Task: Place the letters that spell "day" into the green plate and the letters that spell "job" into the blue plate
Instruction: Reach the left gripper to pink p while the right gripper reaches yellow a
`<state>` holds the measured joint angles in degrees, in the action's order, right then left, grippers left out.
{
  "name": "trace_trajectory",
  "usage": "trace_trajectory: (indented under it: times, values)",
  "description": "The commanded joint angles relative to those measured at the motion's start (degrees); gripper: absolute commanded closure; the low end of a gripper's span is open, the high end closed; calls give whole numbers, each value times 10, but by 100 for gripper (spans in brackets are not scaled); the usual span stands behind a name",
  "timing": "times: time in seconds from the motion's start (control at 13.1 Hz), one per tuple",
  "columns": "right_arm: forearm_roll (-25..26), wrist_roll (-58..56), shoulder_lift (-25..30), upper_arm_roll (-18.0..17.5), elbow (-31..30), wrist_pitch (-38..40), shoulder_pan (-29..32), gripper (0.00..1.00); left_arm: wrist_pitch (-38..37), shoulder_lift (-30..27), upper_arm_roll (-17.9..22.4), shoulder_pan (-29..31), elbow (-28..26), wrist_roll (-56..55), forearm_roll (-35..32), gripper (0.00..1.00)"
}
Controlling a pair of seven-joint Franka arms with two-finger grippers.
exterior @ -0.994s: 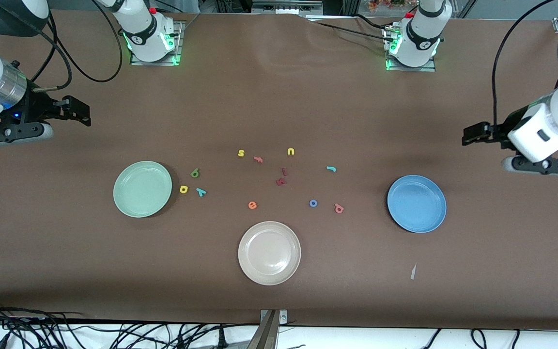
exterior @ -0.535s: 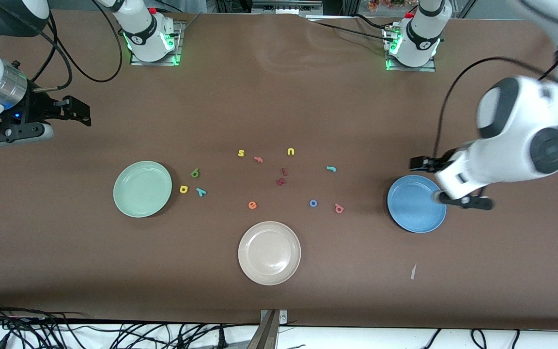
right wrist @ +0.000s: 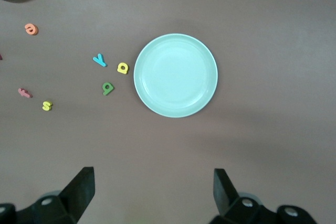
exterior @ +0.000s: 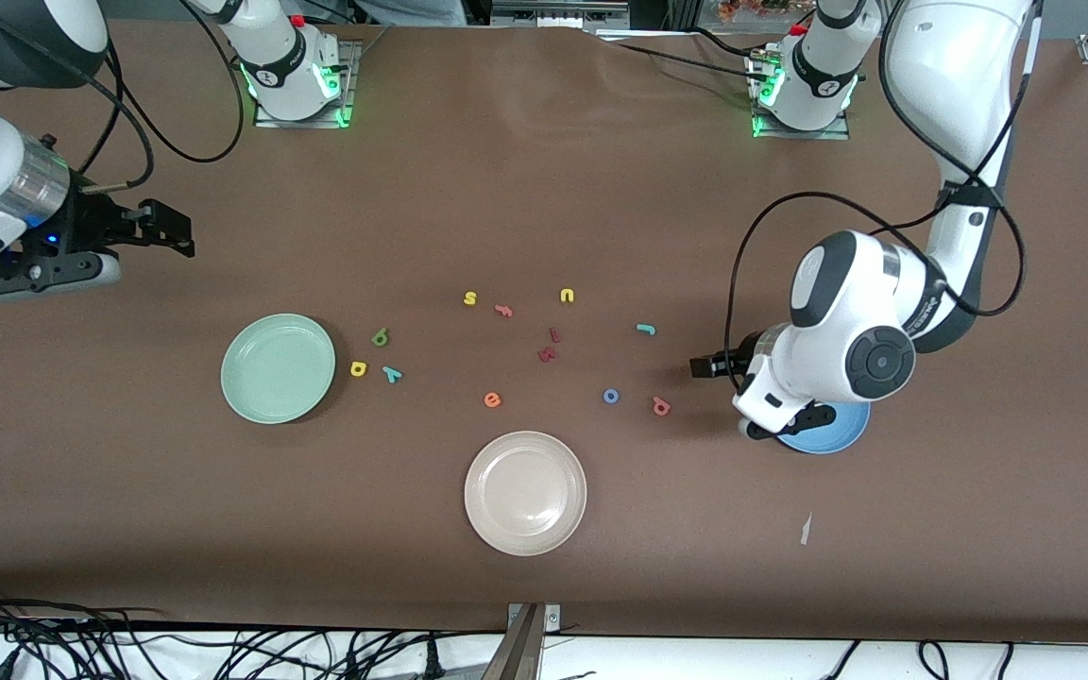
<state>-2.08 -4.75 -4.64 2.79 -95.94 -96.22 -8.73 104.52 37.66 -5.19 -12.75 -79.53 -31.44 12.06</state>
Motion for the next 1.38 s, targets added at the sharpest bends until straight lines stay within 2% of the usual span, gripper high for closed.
trace_trajectory:
  times: [0.0, 0.23, 0.38, 0.61, 0.92, 1.3]
  values:
    - [-10, 2, -32, -1, 15, -19, -13, 0, 47, 27, 5, -16, 31, -109, 9, 2]
    - [-10, 6, -85, -1, 48, -33, -30, 0, 78, 51, 8, -54, 30, -205, -28, 2]
    - [-7, 9, -118, -1, 57, -62, -49, 0, 126, 81, 9, -55, 31, -252, -41, 2]
    - [-9, 60, -162, 0, 57, -117, -59, 0, 189, 108, 10, -51, 32, -262, -42, 3]
    - [-10, 135, -212, -1, 46, -207, -86, 0, 231, 127, 11, -68, 32, -289, -46, 3]
    - [-11, 201, -247, -1, -6, -324, -98, 0, 227, 122, 12, -90, 24, -366, -155, 5]
